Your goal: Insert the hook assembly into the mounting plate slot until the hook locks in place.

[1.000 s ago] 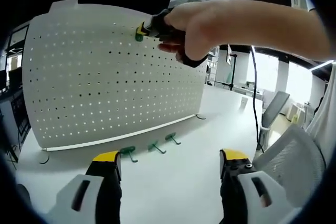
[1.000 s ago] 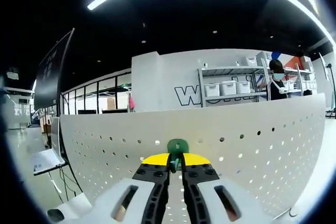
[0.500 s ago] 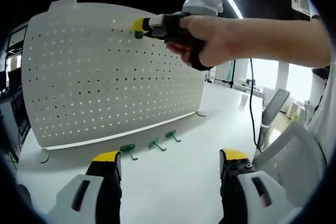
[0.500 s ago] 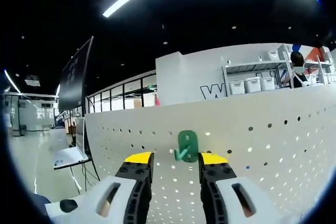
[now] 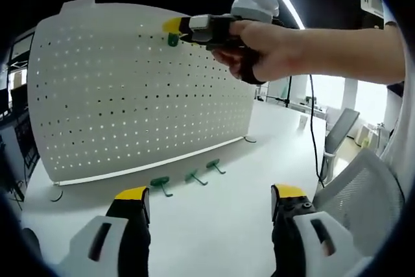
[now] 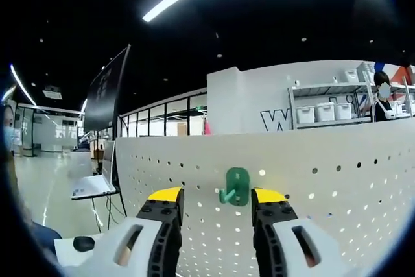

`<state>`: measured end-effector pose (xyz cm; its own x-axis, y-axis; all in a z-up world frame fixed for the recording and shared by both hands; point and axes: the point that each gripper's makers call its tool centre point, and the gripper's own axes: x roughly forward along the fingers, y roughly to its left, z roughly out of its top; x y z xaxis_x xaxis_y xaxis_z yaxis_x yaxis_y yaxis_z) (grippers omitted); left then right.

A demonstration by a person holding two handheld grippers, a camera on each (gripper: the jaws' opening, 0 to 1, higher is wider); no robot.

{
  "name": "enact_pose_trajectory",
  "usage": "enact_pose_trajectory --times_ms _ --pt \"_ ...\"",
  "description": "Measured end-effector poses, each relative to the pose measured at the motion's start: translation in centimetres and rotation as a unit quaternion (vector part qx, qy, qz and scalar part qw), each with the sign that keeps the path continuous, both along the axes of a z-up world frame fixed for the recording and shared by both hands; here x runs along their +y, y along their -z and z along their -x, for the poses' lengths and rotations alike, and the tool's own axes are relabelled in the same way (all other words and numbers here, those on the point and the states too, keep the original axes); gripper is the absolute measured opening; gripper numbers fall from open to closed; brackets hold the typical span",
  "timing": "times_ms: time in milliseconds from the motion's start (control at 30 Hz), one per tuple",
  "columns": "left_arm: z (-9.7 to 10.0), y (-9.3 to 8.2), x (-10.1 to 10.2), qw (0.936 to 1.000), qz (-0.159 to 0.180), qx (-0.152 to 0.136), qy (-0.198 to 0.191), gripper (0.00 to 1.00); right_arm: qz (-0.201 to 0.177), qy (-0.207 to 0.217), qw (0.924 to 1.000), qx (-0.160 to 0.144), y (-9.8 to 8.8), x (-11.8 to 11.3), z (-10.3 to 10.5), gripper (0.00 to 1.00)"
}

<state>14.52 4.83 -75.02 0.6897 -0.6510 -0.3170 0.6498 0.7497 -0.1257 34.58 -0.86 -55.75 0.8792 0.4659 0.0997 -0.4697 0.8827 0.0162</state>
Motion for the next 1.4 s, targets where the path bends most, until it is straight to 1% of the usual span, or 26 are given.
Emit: enact_pose_trajectory --times_ms 67,200,233,267,300,367,467,633,900,1000,1133,1167,1233,1400 --pt "0.0 0.0 0.0 1.0000 -0.001 0.001 -0.001 0.79 0.000 -0.002 1.0000 0.000 0.2 -0.4 0.2 0.40" --pt "0.0 0.1 0.1 1.0000 -0.004 0.002 -0.002 0.78 0.014 -0.001 0.9999 0.004 1.0 -1.5 0.8 0.40" --pt "0.0 0.1 0.2 1.0000 -0.005 0.002 -0.002 0.78 0.015 0.001 0.9999 0.008 1.2 -1.8 0.8 0.40" --pt "-0.1 0.1 0.2 1.0000 -0.005 0.000 -0.002 0.78 0.008 0.004 0.9998 0.019 1.6 -2.3 0.9 0.40" --pt "-0.1 0.1 0.1 1.0000 -0.005 0.000 -0.002 0.78 0.003 0.005 0.9997 0.022 1.6 -2.6 0.9 0.40" --pt "-0.1 0.2 0.2 1.0000 -0.006 0.001 -0.003 0.78 0.011 0.007 0.9997 0.019 1.9 -3.2 1.2 0.40" --pt "-0.1 0.2 0.2 1.0000 -0.006 0.001 -0.002 0.78 0.020 0.005 0.9995 0.023 2.5 -3.7 1.5 0.41" --pt "-0.1 0.2 0.2 1.0000 -0.006 0.001 -0.003 0.78 0.024 0.001 0.9995 0.023 2.7 -4.4 2.0 0.41" --pt "0.0 0.2 0.1 1.0000 -0.007 0.001 -0.001 0.79 0.026 -0.007 0.9994 0.021 2.8 -5.0 2.5 0.41" --pt "0.0 0.1 0.1 1.0000 -0.006 0.001 0.000 0.78 0.021 -0.020 0.9994 0.020 2.8 -5.1 2.7 0.41" --pt "0.1 -0.1 0.0 1.0000 -0.007 -0.002 0.003 0.78 0.027 -0.054 0.9981 0.013 2.7 -4.5 3.4 0.41" --pt "0.1 -0.1 -0.1 1.0000 -0.007 -0.003 0.004 0.78 0.030 -0.056 0.9979 0.012 2.7 -4.6 3.5 0.41" --pt "0.1 -0.2 -0.3 0.9999 -0.009 -0.005 0.007 0.78 0.017 -0.064 0.9977 0.014 2.5 -4.7 3.6 0.42" --pt "0.1 -0.2 -0.6 0.9998 -0.013 -0.007 0.014 0.78 0.032 -0.067 0.9972 0.010 2.6 -4.8 3.8 0.42"
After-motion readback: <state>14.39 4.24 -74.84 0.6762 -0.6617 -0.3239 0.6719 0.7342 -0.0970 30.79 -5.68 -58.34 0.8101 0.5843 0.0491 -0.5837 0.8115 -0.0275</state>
